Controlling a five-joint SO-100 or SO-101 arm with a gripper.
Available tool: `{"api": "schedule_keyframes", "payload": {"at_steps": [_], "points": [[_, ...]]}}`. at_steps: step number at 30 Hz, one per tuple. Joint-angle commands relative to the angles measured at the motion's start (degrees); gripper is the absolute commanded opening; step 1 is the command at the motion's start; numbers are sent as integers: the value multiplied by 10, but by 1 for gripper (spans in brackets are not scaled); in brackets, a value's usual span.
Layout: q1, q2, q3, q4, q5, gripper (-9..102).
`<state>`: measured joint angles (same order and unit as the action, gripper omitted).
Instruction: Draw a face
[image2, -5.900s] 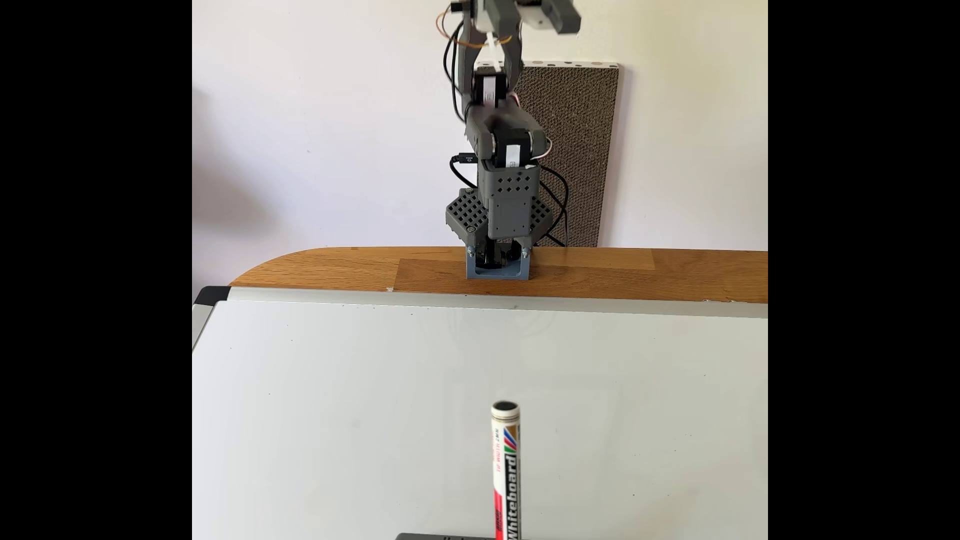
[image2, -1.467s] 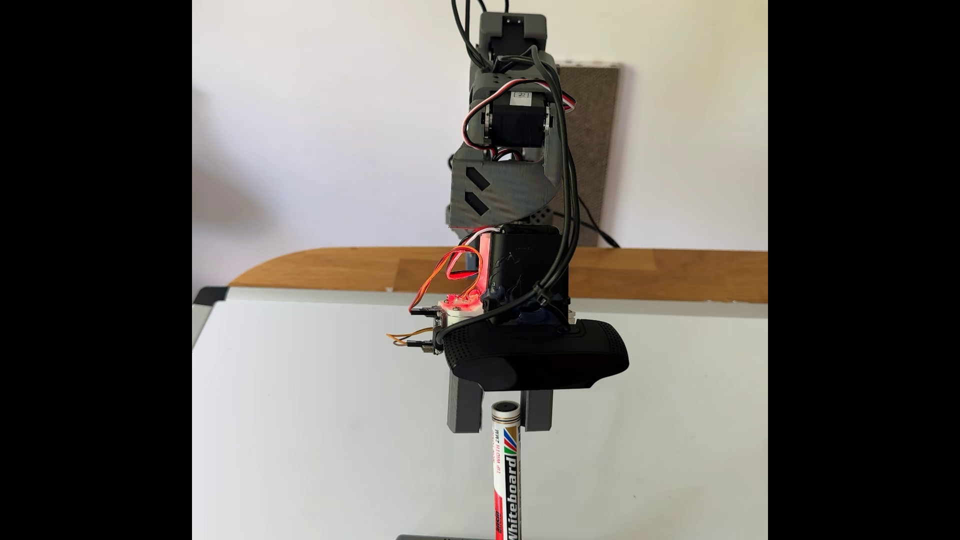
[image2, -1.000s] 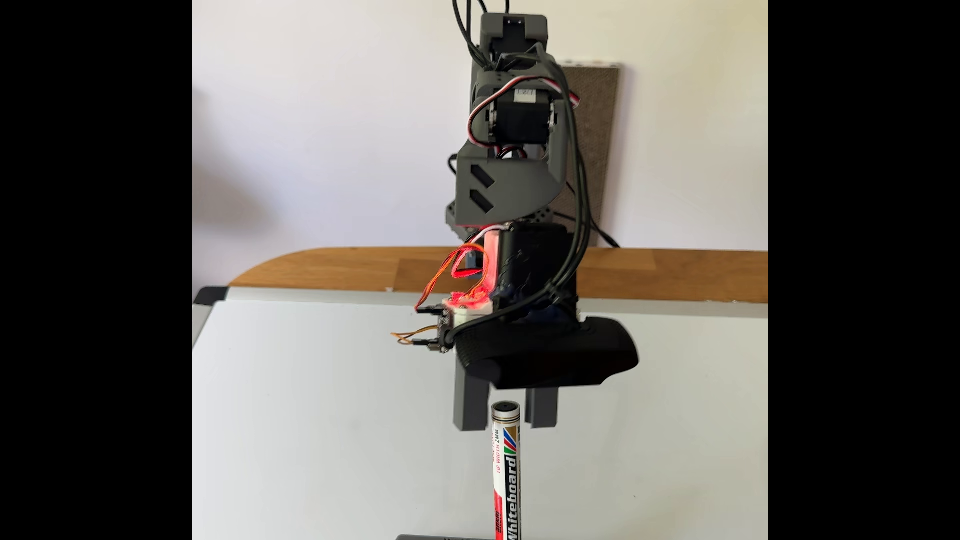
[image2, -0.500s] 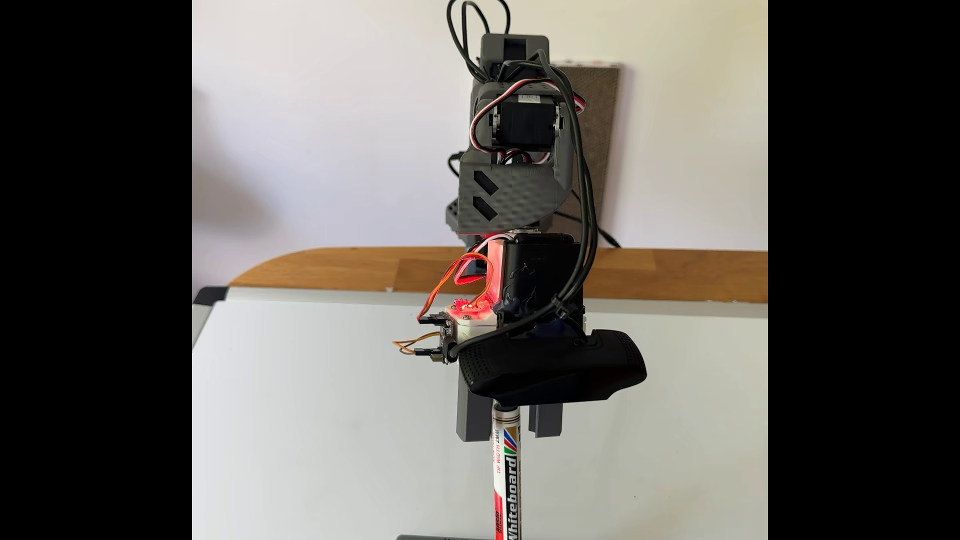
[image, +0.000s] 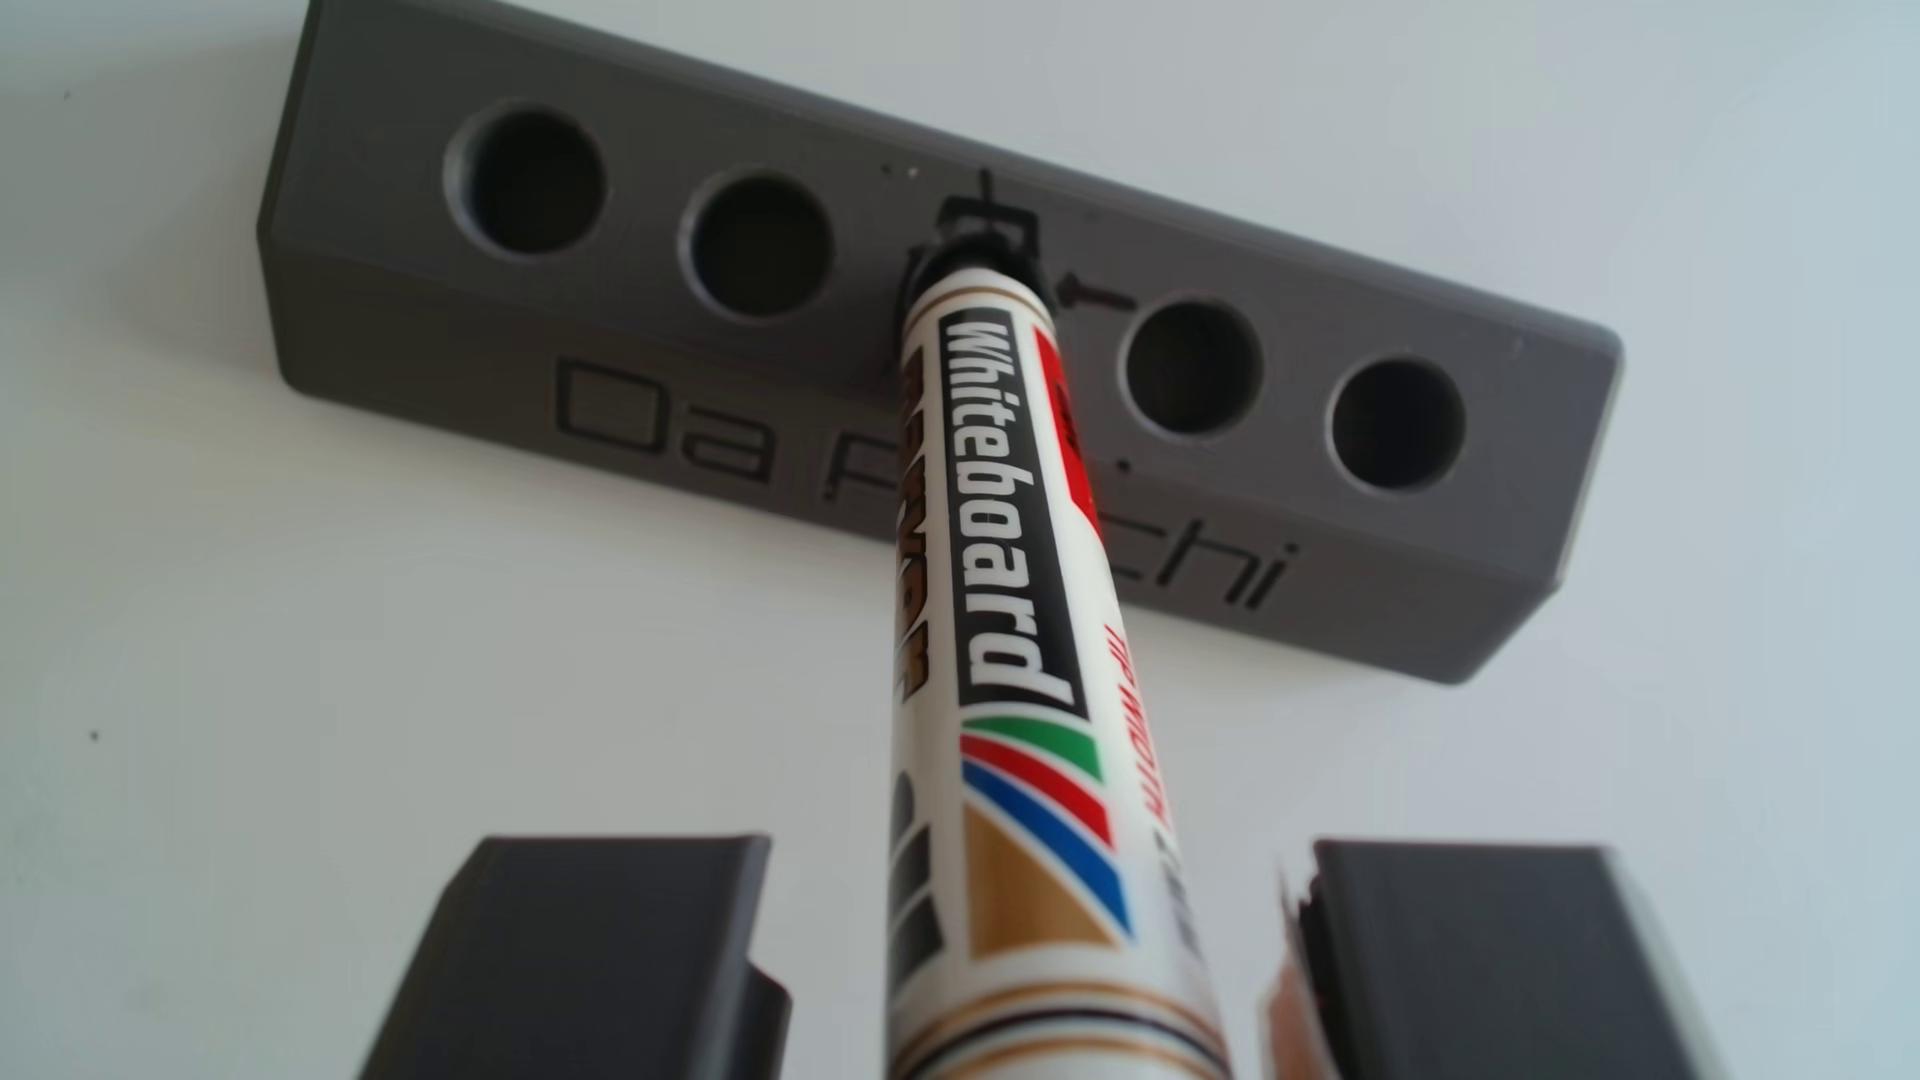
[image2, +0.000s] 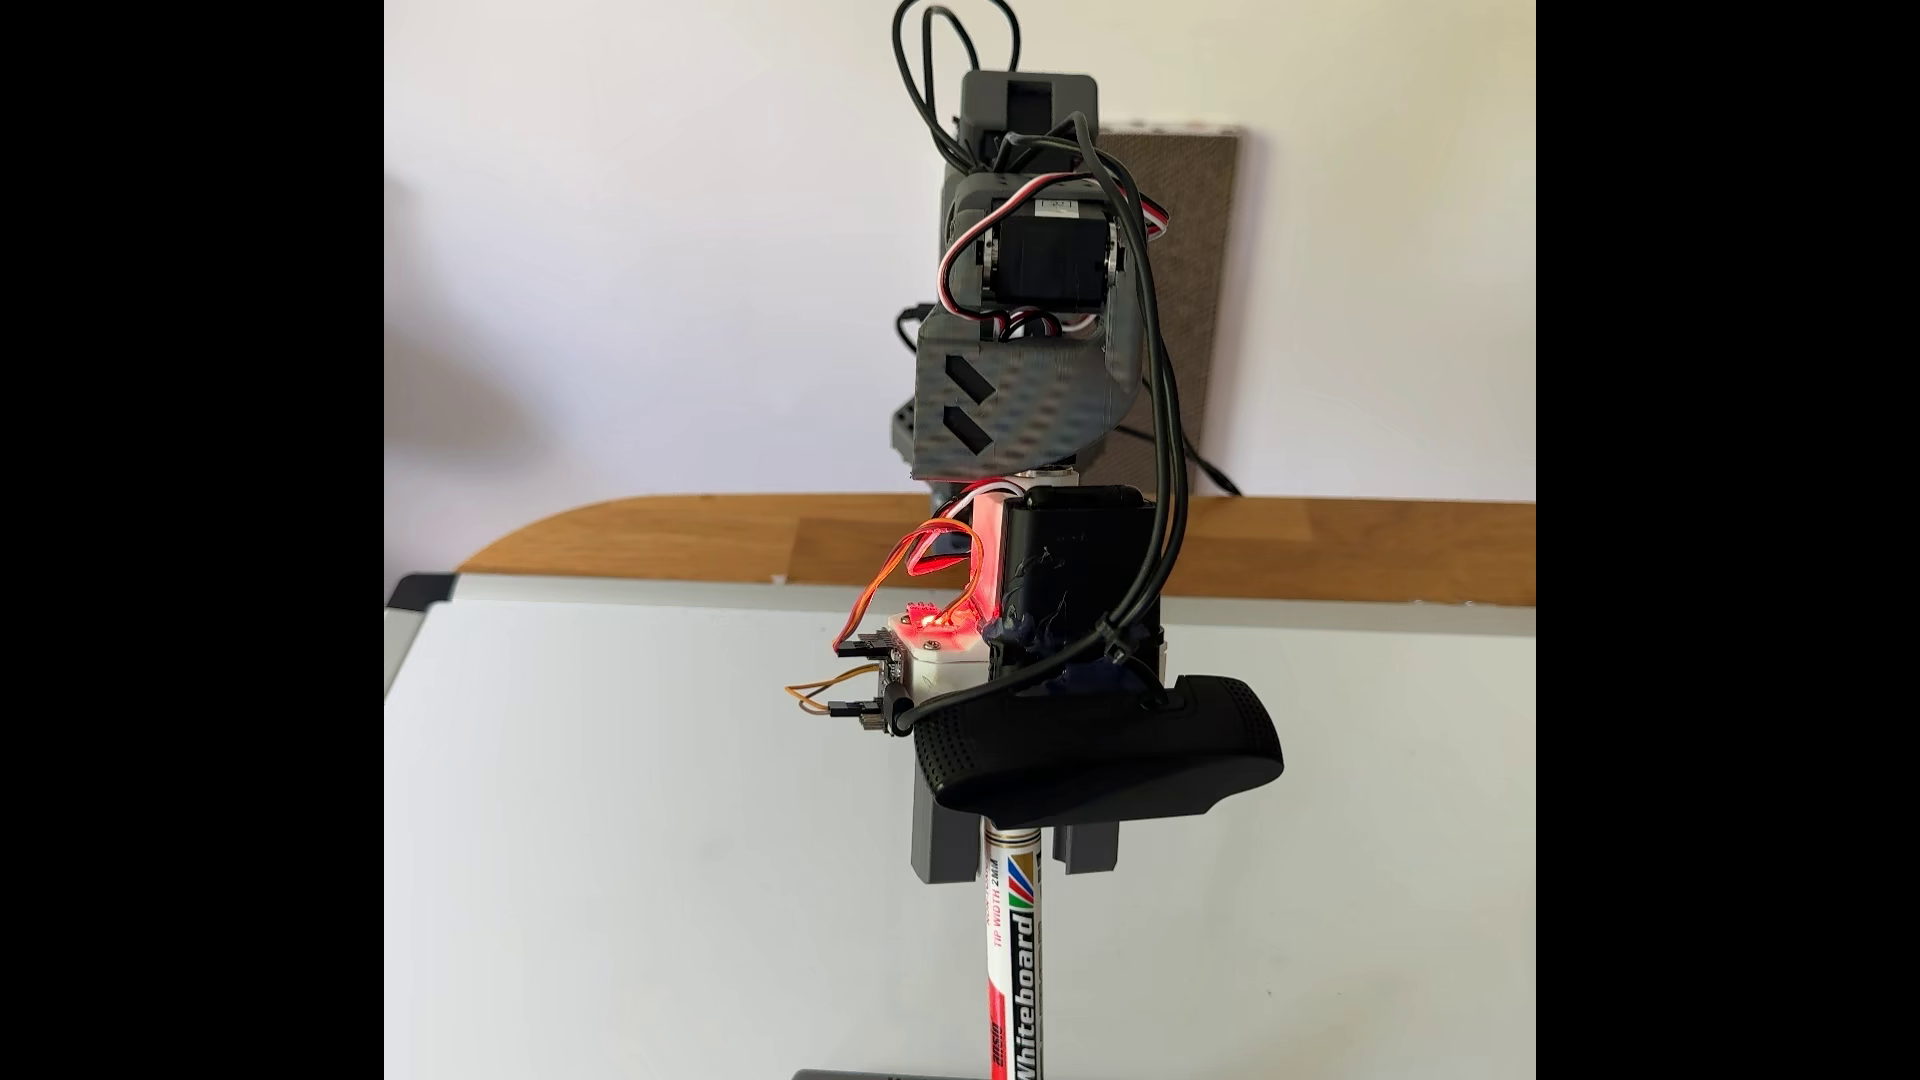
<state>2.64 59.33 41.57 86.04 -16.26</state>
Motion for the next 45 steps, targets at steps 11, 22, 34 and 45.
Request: {"api": "schedule_keyframes", "payload": {"at_steps": [11,22,34,45], "points": [[8,15,-45,-7,-2,77],[8,15,-45,-8,-3,50],[4,17,-45,-8,-4,20],[4,18,-45,-9,-22,-1]]}}
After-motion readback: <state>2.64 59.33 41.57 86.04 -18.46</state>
